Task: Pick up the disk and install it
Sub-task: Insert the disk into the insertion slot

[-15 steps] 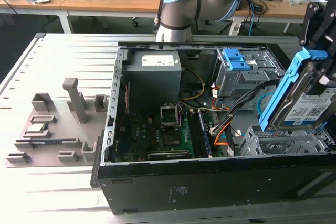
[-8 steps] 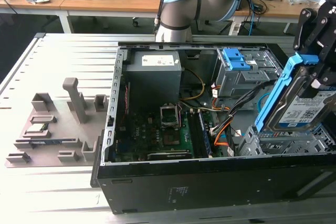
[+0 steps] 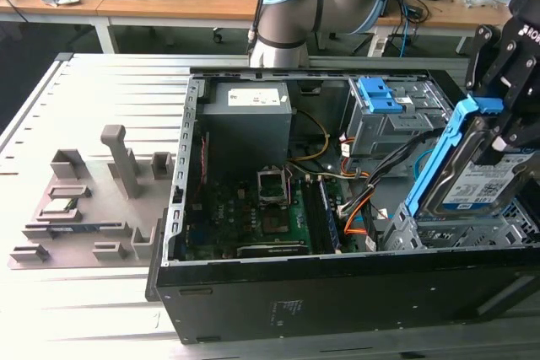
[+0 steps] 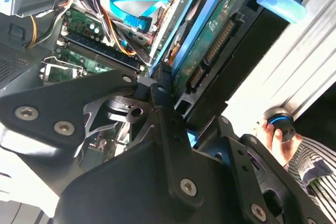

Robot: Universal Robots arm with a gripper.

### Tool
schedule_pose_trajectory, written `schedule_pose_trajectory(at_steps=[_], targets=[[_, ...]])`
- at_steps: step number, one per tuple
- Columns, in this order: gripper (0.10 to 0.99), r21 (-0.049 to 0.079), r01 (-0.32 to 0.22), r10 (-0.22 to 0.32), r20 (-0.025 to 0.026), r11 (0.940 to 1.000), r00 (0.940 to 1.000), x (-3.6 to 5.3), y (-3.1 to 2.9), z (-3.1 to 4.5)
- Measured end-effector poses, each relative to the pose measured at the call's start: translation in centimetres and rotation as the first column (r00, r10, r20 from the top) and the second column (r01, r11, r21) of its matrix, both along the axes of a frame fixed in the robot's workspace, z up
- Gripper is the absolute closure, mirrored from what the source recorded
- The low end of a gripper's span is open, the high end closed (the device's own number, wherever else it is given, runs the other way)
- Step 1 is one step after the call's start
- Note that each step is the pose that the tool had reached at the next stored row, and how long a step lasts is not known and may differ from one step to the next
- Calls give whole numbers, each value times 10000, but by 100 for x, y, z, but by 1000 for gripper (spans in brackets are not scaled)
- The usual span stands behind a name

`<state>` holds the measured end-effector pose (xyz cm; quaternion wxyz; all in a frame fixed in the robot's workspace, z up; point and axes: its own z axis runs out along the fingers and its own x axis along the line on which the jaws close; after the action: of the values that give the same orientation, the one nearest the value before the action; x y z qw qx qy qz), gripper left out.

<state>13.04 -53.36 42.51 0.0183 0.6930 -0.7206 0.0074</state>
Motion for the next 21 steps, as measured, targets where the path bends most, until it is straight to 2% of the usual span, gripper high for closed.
schedule_pose_trajectory(at_steps=[4, 12, 21], targets=[[722, -2, 0, 0, -2, 10000, 10000, 0, 0, -106], [722, -35, 0, 0, -7, 10000, 10000, 0, 0, -368], [722, -38, 1, -1, -8, 10000, 10000, 0, 0, -469]])
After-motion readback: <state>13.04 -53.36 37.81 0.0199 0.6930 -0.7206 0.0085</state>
